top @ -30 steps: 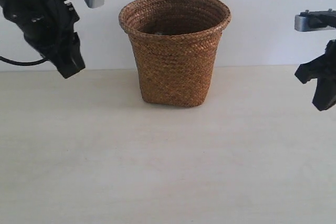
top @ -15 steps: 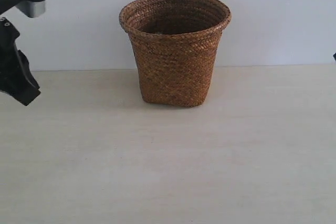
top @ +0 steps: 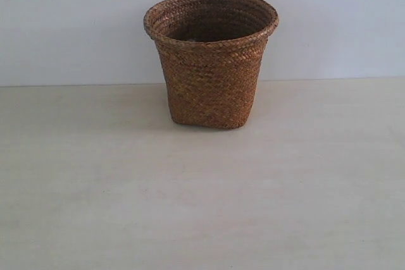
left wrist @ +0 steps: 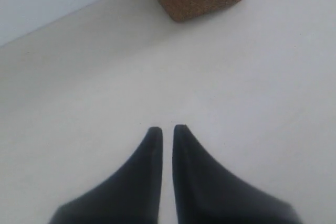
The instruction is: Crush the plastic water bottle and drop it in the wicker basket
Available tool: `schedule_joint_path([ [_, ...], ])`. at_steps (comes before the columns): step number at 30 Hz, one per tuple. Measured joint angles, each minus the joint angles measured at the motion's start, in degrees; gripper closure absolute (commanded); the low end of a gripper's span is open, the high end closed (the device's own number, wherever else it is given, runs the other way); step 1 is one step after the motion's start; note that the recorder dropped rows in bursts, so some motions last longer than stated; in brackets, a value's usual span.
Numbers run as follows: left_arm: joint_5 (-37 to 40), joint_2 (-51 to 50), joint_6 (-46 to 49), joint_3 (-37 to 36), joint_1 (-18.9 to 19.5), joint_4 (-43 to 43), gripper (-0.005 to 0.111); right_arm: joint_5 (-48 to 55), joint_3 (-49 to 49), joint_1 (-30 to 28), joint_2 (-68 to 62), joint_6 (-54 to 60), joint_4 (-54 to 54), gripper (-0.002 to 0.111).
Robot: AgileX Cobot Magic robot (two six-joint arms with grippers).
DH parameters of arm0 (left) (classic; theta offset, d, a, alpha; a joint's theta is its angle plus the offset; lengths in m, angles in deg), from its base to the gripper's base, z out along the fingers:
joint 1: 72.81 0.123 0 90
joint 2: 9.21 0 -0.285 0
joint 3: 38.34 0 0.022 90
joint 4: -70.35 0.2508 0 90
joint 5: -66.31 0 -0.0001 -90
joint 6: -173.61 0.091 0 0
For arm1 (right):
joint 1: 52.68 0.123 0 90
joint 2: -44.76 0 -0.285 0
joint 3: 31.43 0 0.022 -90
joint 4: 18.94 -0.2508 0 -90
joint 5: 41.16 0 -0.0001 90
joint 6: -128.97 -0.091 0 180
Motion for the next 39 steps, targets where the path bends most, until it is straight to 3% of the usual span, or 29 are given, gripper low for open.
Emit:
schedule_joint_path([
  [6,-3.8,12.9,-4.2,-7.8,0.0,-0.5,0.103,-4.8,-7.9,0.0,12.1,-1.8,0.0,0.108],
  [14,-5.8,29.9,-5.0,-15.6,0.0,-3.1,0.103,-5.4,-10.8,0.0,25.9,-6.0,0.0,0.108],
  [20,-13.9,40.2,-5.2,-21.8,0.0,-4.1,0.103,-9.1,-13.2,0.0,32.7,-6.2,-0.3,0.108],
  [26,-21.6,42.6,-5.3,-27.0,0.0,-4.2,0.103,-15.7,-18.3,0.0,33.4,-6.7,-1.8,0.108],
  [39,-22.8,42.7,-5.3,-27.4,0.0,-4.3,0.103,-17.4,-26.6,0.0,33.4,-8.6,-2.4,0.108],
])
